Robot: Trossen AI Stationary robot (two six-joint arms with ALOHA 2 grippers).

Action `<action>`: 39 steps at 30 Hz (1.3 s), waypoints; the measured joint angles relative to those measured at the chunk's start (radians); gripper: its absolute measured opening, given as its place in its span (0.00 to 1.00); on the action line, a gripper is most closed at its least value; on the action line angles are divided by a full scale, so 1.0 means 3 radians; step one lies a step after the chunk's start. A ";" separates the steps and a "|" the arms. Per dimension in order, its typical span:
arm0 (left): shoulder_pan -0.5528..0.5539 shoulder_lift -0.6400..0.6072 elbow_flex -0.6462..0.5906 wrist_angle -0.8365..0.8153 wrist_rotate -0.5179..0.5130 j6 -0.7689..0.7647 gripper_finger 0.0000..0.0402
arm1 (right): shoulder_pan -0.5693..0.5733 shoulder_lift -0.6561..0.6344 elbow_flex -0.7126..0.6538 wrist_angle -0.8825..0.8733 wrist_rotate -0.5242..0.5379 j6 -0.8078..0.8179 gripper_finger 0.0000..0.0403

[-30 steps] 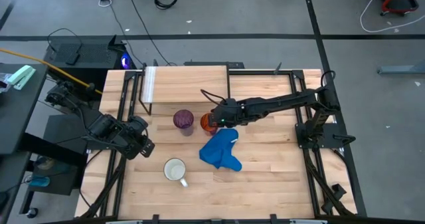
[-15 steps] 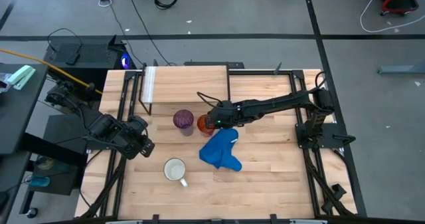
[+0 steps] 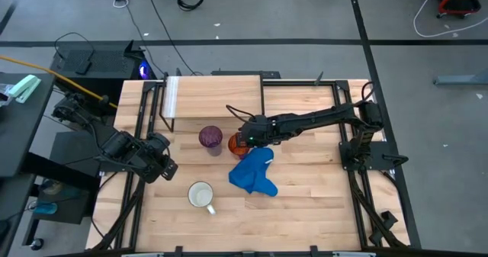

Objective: Stack small to large cups/mugs on shelf
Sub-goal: Put the orange glass on the shelf

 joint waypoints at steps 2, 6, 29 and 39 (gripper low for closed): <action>0.0000 0.0000 0.0000 0.0000 0.0000 0.0000 0.12 | 0.0005 0.0000 0.0000 0.0001 -0.0010 0.0000 0.17; 0.0000 0.0000 0.0000 0.0000 -0.0001 0.0000 0.12 | 0.0005 0.0000 0.0000 0.0001 -0.0010 -0.0015 0.14; 0.0000 0.0000 0.0000 -0.0001 -0.0065 0.0000 0.10 | 0.0115 -0.0017 0.0396 -0.0522 -0.0051 -0.0824 0.02; 0.0000 -0.0001 0.0000 0.0000 -0.0064 -0.0001 0.08 | 0.0163 -0.0022 0.1703 -0.1952 0.0068 -0.1459 0.02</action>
